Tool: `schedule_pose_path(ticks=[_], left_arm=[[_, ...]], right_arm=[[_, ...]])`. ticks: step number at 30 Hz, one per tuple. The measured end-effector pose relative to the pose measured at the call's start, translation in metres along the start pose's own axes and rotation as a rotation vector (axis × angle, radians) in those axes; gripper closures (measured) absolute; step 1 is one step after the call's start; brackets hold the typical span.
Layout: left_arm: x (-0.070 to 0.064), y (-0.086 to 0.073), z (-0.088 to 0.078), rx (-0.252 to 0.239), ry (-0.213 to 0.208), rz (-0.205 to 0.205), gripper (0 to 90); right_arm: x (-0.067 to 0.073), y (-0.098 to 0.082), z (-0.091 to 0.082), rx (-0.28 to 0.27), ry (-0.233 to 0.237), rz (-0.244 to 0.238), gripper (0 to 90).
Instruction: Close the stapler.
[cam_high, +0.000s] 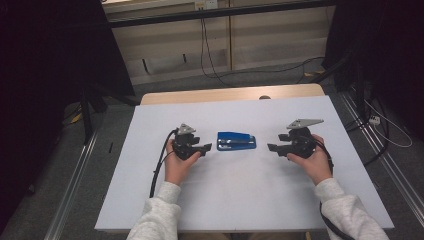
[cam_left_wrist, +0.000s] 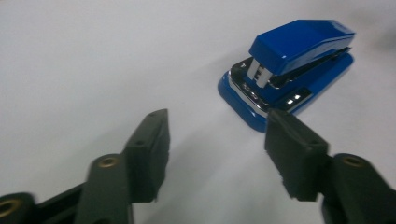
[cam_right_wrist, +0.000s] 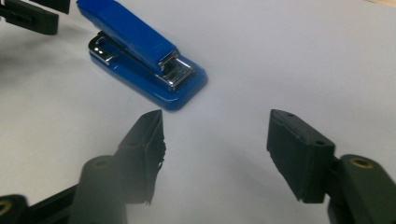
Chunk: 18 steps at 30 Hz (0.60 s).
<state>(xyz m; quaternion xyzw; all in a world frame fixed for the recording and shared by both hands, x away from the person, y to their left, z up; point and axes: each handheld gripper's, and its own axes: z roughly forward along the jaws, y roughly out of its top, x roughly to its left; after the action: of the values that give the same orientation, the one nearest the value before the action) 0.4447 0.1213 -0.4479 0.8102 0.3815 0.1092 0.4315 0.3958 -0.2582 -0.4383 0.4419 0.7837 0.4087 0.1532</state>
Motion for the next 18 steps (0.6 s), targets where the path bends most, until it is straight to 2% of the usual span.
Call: schedule_pose_path(ticks=[1,4,5,8,9,13,18], left_arm=[[0.000,-0.002,-0.009,-0.018,-0.001,-0.008,34.4],[0.000,-0.004,-0.016,-0.024,-0.014,-0.023,28.4],[-0.001,-0.005,-0.019,-0.029,-0.016,-0.024,26.1],[-0.002,-0.009,-0.027,-0.032,-0.028,-0.025,24.6],[-0.002,-0.011,-0.031,-0.031,-0.030,-0.011,24.0],[-0.004,-0.015,-0.039,-0.037,-0.024,-0.011,19.8],[-0.007,-0.021,-0.049,-0.034,-0.032,0.021,17.8]], right_arm=[[0.003,-0.002,-0.004,0.000,-0.003,-0.004,30.3],[0.007,-0.004,-0.007,0.002,0.001,-0.015,29.0],[0.011,-0.006,-0.011,0.006,-0.003,-0.020,26.0],[0.014,-0.008,-0.014,-0.004,0.006,-0.025,23.9],[0.015,-0.009,-0.016,-0.004,0.010,-0.024,23.2],[0.019,-0.014,-0.021,-0.005,0.012,-0.020,20.3],[0.025,-0.018,-0.026,-0.006,0.029,-0.033,18.9]])
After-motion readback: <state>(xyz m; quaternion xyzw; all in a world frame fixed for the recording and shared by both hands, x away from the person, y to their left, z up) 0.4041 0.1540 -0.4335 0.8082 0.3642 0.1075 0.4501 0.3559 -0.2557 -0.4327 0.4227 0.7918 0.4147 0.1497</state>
